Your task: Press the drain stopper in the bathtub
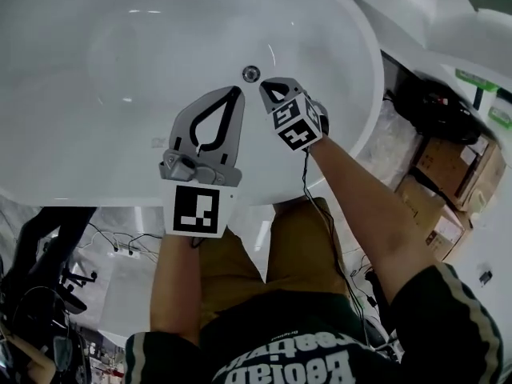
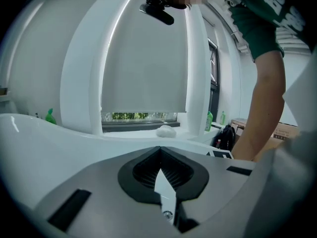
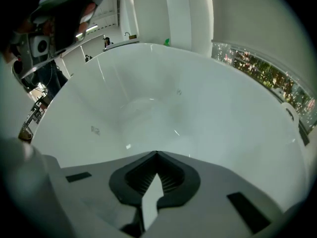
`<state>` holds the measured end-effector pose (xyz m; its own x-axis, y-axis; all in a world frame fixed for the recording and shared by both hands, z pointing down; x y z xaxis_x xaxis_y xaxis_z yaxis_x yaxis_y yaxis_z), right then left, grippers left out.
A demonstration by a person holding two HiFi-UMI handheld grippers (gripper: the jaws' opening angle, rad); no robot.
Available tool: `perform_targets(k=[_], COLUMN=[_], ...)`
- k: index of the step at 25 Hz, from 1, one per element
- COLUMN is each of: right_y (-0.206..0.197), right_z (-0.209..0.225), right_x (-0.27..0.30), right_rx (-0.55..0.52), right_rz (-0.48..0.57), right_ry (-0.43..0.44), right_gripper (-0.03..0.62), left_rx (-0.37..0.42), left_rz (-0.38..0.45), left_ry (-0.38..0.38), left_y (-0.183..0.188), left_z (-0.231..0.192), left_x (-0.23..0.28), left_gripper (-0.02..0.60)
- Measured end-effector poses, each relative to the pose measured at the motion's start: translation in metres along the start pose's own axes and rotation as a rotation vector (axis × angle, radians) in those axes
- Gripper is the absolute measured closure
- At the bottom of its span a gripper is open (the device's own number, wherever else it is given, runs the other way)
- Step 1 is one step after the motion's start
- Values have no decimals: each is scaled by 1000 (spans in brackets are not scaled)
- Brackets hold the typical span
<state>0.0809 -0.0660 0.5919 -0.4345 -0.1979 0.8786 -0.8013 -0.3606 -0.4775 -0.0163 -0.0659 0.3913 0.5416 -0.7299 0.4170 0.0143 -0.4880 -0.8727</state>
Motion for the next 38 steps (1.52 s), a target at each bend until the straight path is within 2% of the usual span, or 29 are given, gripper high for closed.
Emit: perform_targets(k=[3,8,20,30,35,38], right_y=[15,34,87,132,165,188], right_z=[-7,-10,-8,-17,-19,-18], right_x=[-26,-70,-184,-288,-336,-362], right_rx=[-9,70,-2,-55,-82,-109], right_rz=[23,74,171,297,398,466], right_ry=[-15,-43,-121,-215,-246,-273], right_gripper=[585,585,585,585,585,585], left_rx=[-7,-6,-33,0,56,43], left_rz=[11,14,-52,-18,-8,19], left_ry=[-1,-6,-25,-68,-106,-101], left_y=[16,38,82,153,186,207], left_z=[5,14,43,72,87,89], left_x=[-11,-28,-60,-88,-105,-115], left_gripper=[575,575,575,575,575,575])
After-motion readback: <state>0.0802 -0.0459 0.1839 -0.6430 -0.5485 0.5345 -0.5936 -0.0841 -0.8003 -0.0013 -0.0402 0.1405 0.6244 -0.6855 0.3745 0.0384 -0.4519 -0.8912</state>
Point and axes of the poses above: the fingertips, and each gripper's own axes: x forward along the fingers, z to its right, y out of its top, the point moved 4 cm from there along -x, backward along the fingers, and after that the axes turned 12 degrees about -x, right-handed, at the moved point
